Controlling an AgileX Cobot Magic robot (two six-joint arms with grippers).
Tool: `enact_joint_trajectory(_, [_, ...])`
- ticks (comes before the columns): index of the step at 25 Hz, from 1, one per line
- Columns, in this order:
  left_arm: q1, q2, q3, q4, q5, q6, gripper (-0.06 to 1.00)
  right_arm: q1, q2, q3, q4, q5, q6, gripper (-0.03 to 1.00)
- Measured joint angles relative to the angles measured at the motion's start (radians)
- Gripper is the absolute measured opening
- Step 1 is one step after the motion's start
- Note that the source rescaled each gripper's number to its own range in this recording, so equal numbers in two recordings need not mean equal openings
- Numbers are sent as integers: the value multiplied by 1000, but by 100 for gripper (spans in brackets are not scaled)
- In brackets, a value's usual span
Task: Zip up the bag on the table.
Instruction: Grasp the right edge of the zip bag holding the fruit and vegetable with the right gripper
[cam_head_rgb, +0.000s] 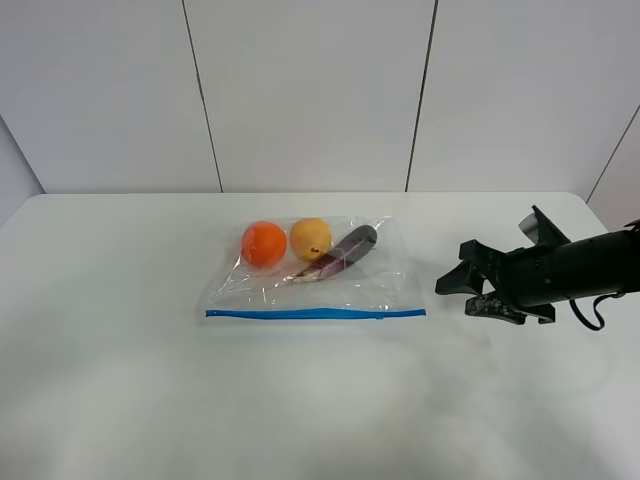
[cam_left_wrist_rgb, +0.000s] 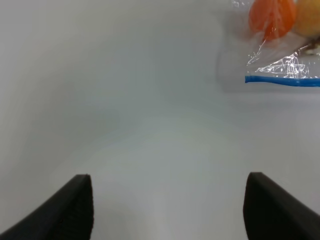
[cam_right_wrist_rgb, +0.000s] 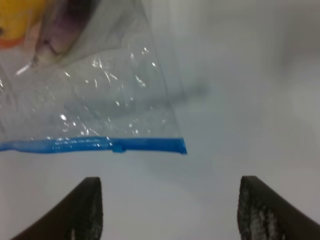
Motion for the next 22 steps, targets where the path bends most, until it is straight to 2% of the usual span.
enact_joint_trajectory(3, [0,0,0,0,0,0,100,0,61,0,96,14,-97,95])
enact_joint_trajectory(9, [0,0,0,0,0,0,100,0,181,-22,198,81,-222,95])
enact_joint_trajectory(17, [0,0,0,0,1,0,100,0,261,-83,236,150,-260,95])
enact_joint_trajectory(22, [0,0,0,0,1,0,100,0,311,-111,272,242,-267,95])
